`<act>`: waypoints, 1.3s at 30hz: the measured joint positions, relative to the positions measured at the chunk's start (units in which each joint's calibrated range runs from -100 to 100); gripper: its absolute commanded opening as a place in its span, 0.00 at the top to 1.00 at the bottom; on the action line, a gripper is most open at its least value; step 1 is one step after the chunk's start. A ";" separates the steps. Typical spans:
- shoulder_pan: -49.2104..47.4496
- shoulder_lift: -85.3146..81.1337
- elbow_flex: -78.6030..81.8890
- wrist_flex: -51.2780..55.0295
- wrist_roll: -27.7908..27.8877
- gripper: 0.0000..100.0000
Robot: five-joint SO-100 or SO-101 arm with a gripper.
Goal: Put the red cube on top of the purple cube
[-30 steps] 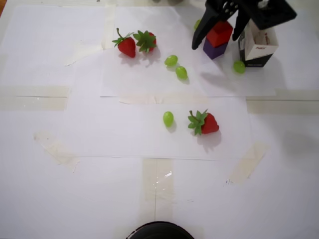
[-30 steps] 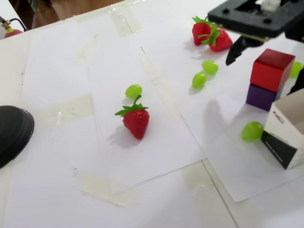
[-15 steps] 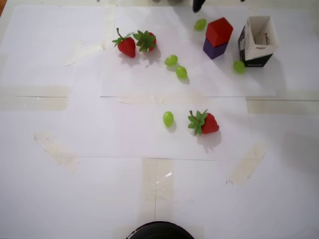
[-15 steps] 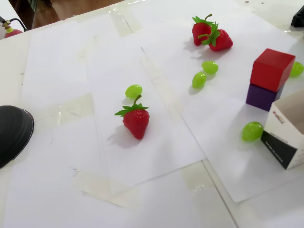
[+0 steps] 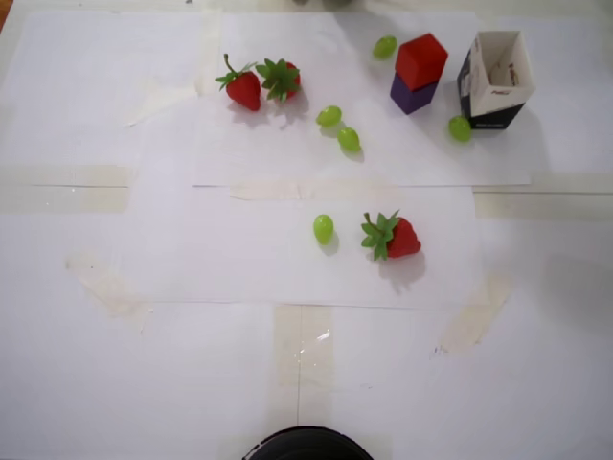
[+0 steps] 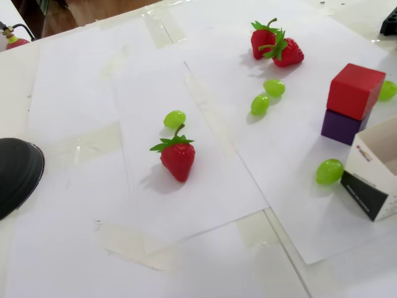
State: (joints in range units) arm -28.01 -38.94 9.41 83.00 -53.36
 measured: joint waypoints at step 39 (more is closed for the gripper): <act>25.24 -56.79 52.85 -3.08 4.30 1.00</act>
State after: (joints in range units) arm -2.77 -95.73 62.26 79.92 -49.06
